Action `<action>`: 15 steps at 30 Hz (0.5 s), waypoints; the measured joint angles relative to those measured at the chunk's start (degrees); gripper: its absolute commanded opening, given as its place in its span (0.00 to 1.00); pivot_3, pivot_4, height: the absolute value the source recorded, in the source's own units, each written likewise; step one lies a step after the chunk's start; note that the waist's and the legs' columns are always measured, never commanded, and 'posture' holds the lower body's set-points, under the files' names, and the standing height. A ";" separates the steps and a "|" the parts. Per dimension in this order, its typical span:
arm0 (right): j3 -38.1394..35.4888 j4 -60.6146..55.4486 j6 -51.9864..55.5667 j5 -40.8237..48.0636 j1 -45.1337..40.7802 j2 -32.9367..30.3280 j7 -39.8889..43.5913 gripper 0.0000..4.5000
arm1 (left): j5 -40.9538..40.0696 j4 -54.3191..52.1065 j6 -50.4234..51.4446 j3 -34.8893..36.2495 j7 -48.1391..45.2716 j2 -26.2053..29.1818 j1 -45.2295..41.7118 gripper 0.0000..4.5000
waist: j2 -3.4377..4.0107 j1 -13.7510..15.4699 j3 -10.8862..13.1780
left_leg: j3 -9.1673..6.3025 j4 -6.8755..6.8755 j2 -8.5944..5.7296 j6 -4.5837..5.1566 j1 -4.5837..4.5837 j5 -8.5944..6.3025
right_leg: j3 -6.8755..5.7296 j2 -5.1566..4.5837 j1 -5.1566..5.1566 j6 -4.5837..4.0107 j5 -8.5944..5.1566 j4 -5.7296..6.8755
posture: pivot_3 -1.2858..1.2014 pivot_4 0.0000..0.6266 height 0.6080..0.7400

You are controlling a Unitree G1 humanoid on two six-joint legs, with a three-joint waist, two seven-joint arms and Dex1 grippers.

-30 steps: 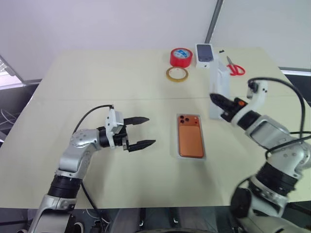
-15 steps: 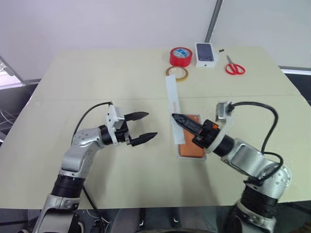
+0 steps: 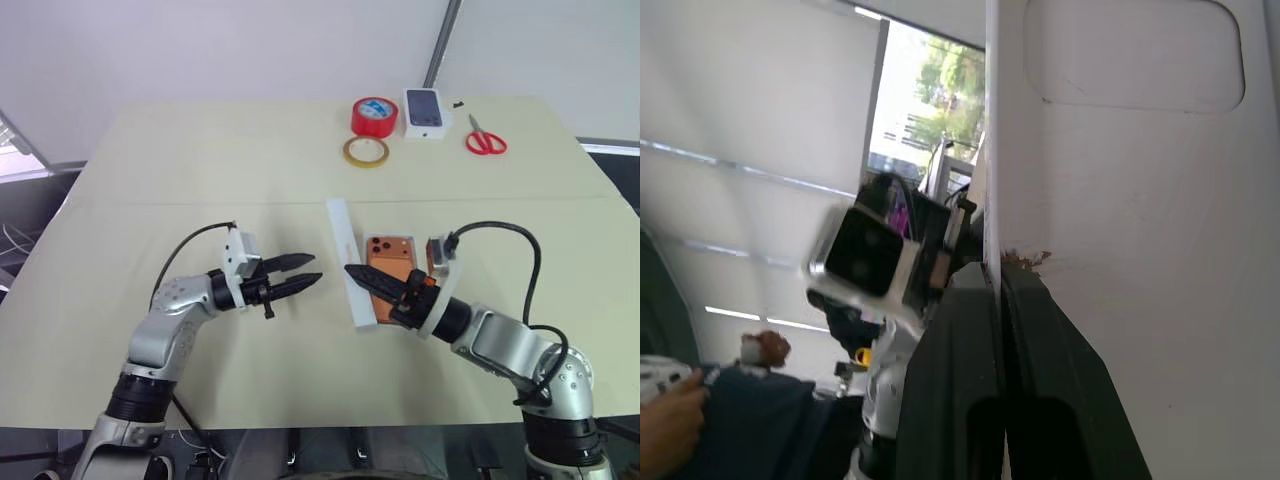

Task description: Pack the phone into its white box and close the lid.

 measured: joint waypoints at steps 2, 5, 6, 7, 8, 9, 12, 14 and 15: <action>0.77 0.59 -0.68 0.04 -0.70 0.01 0.04 0.00 | 0.70 0.00 -0.15 -0.77 0.41 -0.59 0.12 0.00 | 0.00 0.08 0.00 | -0.01 0.02 0.00 0.00 -0.03 0.00 | 0.00 0.00 0.00 0.00 0.00 -0.03 | 0.52 0.24 1.00; 1.56 2.47 -2.16 0.08 -1.39 0.07 -0.03 0.00 | 1.87 0.08 -0.61 -1.81 1.58 -1.97 0.07 0.00 | 0.00 0.07 0.00 | -0.01 0.03 0.00 0.01 -0.04 -0.01 | 0.00 0.00 0.00 0.00 0.00 -0.03 | 0.52 0.24 1.00; 1.71 3.26 -2.35 -0.01 -1.40 0.05 -0.08 0.00 | 2.14 0.13 -0.91 -2.16 1.80 -2.38 0.07 0.00 | 0.00 0.08 0.00 | -0.01 0.03 0.00 0.01 -0.04 -0.01 | 0.00 0.00 0.00 0.00 0.00 -0.03 | 0.52 0.24 1.00; 2.04 4.18 -2.48 -0.17 -1.39 -0.06 -0.12 0.00 | 2.51 0.31 -1.36 -2.53 2.08 -2.88 0.06 0.00 | 0.00 0.07 0.00 | -0.01 0.03 0.00 0.01 -0.04 -0.01 | 0.00 0.00 0.00 0.00 0.00 -0.03 | 0.52 0.24 1.00; 2.37 4.78 -2.67 -0.71 -1.37 -0.07 -0.12 0.00 | 3.01 0.71 -1.74 -2.82 2.41 -3.43 0.00 0.00 | 0.00 0.07 0.00 | -0.01 0.03 0.00 0.01 -0.04 -0.01 | 0.00 0.00 0.00 0.00 0.00 -0.03 | 0.52 0.24 1.00; 2.76 5.25 -2.87 -1.63 -1.36 -0.07 -0.11 0.00 | 3.38 1.41 -2.27 -3.53 2.62 -4.09 -0.07 0.00 | 0.00 0.07 0.00 | -0.01 0.03 0.00 0.01 -0.05 -0.01 | 0.00 0.00 -0.01 0.00 0.00 -0.03 | 0.52 0.24 1.00; 2.93 5.42 -3.77 -3.23 -1.45 -0.05 0.20 0.00 | 4.54 3.48 -2.69 -4.89 3.47 -6.31 -0.22 0.00 | 0.00 0.08 0.00 | -0.01 0.04 0.00 0.01 -0.05 -0.01 | 0.00 0.00 -0.01 0.00 0.00 -0.03 | 0.52 0.24 1.00; 2.69 5.54 -4.44 -3.71 -1.46 0.00 0.37 0.00 | 5.18 4.67 -2.93 -5.24 3.95 -7.24 -0.54 0.00 | -0.01 0.09 0.00 | -0.01 0.05 0.00 0.01 -0.06 -0.01 | 0.00 0.00 -0.01 0.00 0.00 -0.03 | 0.52 0.24 1.00; 2.54 5.78 -4.70 -3.68 -1.44 0.07 0.47 0.14 | 5.59 5.13 -3.13 -5.46 4.06 -7.46 -0.86 0.00 | -0.01 0.08 -0.01 | -0.01 0.05 0.00 0.01 -0.05 -0.01 | 0.00 0.00 -0.01 0.00 0.00 -0.02 | 0.52 0.24 1.00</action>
